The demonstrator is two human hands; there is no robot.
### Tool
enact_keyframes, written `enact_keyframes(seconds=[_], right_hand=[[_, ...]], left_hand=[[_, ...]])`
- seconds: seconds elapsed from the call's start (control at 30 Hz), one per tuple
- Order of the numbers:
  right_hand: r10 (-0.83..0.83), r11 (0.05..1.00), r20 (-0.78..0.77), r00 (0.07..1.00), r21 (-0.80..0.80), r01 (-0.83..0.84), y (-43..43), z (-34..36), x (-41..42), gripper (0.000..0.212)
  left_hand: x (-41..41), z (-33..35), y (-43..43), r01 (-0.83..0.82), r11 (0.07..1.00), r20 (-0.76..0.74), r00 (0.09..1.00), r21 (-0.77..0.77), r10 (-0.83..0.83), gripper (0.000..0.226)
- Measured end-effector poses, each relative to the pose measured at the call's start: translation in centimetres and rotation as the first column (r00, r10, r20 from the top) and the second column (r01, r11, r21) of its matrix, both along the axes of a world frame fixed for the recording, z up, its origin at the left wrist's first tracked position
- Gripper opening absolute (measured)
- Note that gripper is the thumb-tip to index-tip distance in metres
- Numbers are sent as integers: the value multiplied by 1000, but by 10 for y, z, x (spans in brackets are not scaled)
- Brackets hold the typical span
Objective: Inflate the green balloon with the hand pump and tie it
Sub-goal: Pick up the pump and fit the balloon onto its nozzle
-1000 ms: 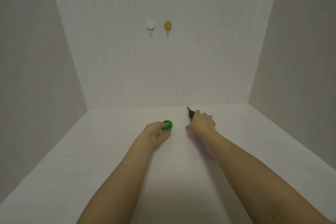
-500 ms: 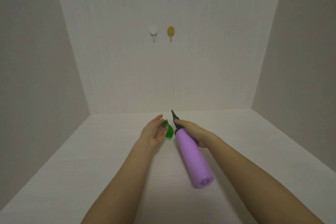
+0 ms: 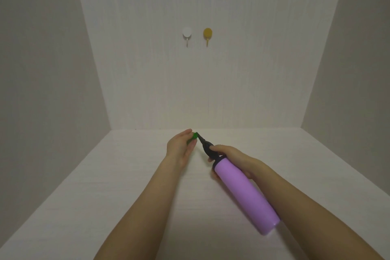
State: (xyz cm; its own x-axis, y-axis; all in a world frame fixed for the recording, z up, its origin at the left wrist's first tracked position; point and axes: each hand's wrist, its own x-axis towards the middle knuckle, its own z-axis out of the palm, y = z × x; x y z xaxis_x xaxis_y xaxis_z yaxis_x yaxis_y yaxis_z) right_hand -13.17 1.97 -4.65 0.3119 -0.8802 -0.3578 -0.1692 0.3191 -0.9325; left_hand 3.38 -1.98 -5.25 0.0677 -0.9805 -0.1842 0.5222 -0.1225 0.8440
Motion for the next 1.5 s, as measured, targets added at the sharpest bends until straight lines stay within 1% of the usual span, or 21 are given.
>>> enact_keyframes(seconds=[0.07, 0.13, 0.23, 0.33, 0.43, 0.53, 0.63, 0.83, 0.97, 1.07, 1.17, 1.27, 1.37, 1.43, 1.5], right_hand=[[13, 999, -45, 999, -36, -14, 2, 0, 1, 44], [12, 997, -23, 1000, -77, -14, 2, -1, 2, 37], [-20, 997, 56, 998, -79, 25, 0, -3, 0, 27], [-32, 994, 43, 999, -106, 36, 1, -3, -1, 22], [-28, 991, 48, 998, -130, 34, 4, -1, -1, 23], [1, 993, 57, 998, -114, 6, 6, 0, 3, 25], [5, 993, 51, 999, -116, 1, 7, 1, 5, 25], [-13, 991, 55, 998, -134, 20, 5, -2, 4, 25], [-4, 993, 69, 998, -119, 12, 5, -3, 5, 27], [-53, 991, 103, 993, -115, 65, 2, -4, 7, 22], [-119, 975, 139, 983, -169, 142, 1, -7, 9, 11], [-128, 964, 142, 981, -213, 157, 3, -9, 10, 26], [-80, 949, 112, 991, -297, 110, 7, -7, 9, 30], [-74, 944, 124, 990, -310, 109, 8, -5, 9, 32], [-93, 948, 158, 983, -287, 136, 7, -4, 9, 34]], left_hand=[[-1, 0, 0, -3, 1000, -11, 1000, -1, 3, 31], [-1, -1, -2, -11, 1000, -41, 999, 3, 11, 29], [2, -1, -4, -32, 999, -79, 996, 18, 33, 26], [5, 2, -6, -43, 999, -107, 993, 14, 44, 26], [6, 4, -7, -41, 999, -134, 990, 2, 41, 16], [6, 5, -7, -50, 998, -59, 997, -31, 49, 19], [6, 6, -7, -15, 997, 39, 999, -76, 18, 24], [5, 3, -4, 43, 990, 245, 969, -138, -8, 27], [3, 2, -1, 75, 986, 317, 948, -147, -24, 28], [-1, 0, 3, 87, 984, 370, 929, -156, -23, 29], [-7, -5, 8, 85, 984, 351, 936, -156, -25, 31], [-11, -10, 12, 81, 984, 367, 930, -158, -17, 35], [-13, -13, 15, 90, 983, 367, 930, -163, -24, 38], [-15, -13, 17, 49, 986, 305, 952, -158, 2, 36], [-15, -14, 18, 3, 993, 172, 985, -117, 17, 34]])
